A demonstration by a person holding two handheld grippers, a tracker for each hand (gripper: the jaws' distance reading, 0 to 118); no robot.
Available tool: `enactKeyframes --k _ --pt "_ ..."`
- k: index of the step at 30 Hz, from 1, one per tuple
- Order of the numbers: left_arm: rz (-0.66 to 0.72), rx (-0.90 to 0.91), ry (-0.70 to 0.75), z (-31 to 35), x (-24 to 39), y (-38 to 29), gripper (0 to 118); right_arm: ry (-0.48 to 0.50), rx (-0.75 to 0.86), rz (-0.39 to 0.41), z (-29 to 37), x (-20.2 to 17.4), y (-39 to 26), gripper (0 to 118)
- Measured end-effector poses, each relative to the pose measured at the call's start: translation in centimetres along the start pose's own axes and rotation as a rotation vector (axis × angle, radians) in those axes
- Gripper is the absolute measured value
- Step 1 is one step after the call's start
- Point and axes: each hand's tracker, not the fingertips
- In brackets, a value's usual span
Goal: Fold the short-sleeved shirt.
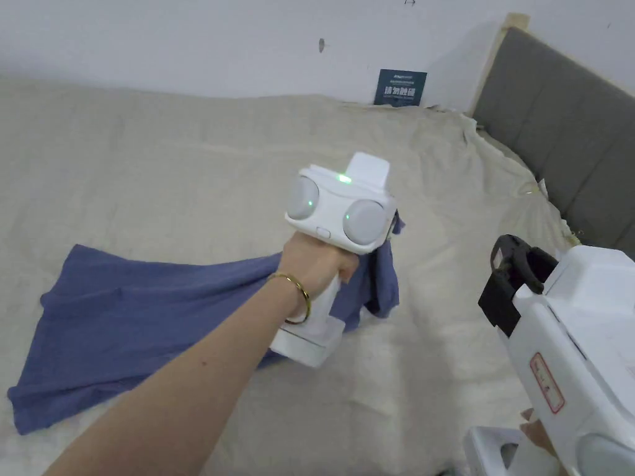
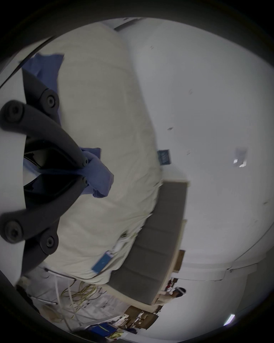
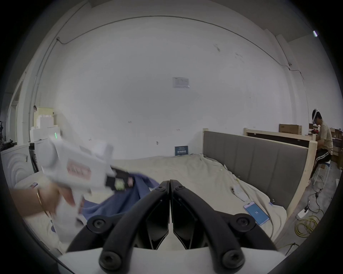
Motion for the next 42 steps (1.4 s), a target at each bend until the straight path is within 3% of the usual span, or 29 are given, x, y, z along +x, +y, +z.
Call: enactKeyframes --k 6,7,9,12,13,20,26,31,35,37,42 --pt "-0.054 -0.212 -0.042 -7.2 4.9 -5.6 0 -0.059 -0.056 -0.007 -0.9 2.2 -1.6 0" --pt "-0.029 -0.243 -0.054 -7.9 5.1 -6.1 9 -0.063 -0.066 -0.013 -1.1 2.6 -1.8 0" --pt "0.059 -0.314 -0.099 -9.0 4.7 -7.0 38 -0.075 -0.084 -0.017 -1.5 2.9 -2.2 0" --pt "0.129 -0.36 -0.142 -9.6 3.5 -7.1 110 -0.082 -0.097 -0.024 -2.0 3.3 -2.6 0" --pt "0.136 -0.34 -0.145 -9.0 3.1 -7.0 118 -0.083 -0.1 -0.027 -2.1 3.3 -2.6 0" --pt "0.273 -0.085 -0.082 -3.0 -3.8 -2.4 118 -0.061 -0.095 -0.019 -3.2 2.3 -2.1 0" --pt "0.253 0.167 0.135 6.3 -10.2 0.2 118 -0.005 -0.075 -0.002 -4.9 0.1 -1.0 0" --pt "0.213 0.303 0.357 13.0 -14.4 -1.1 118 0.056 -0.046 0.019 -5.8 -2.8 -0.1 0" --pt "0.264 0.375 0.502 16.9 -16.8 -3.8 116 0.111 -0.024 0.035 -6.0 -5.2 0.5 0" --pt "0.259 0.392 0.543 18.1 -17.5 -5.2 108 0.138 -0.018 0.039 -6.0 -6.3 0.7 0" --pt "0.252 0.392 0.638 20.2 -18.1 -9.0 73 0.189 -0.006 0.048 -5.6 -8.4 0.7 0"
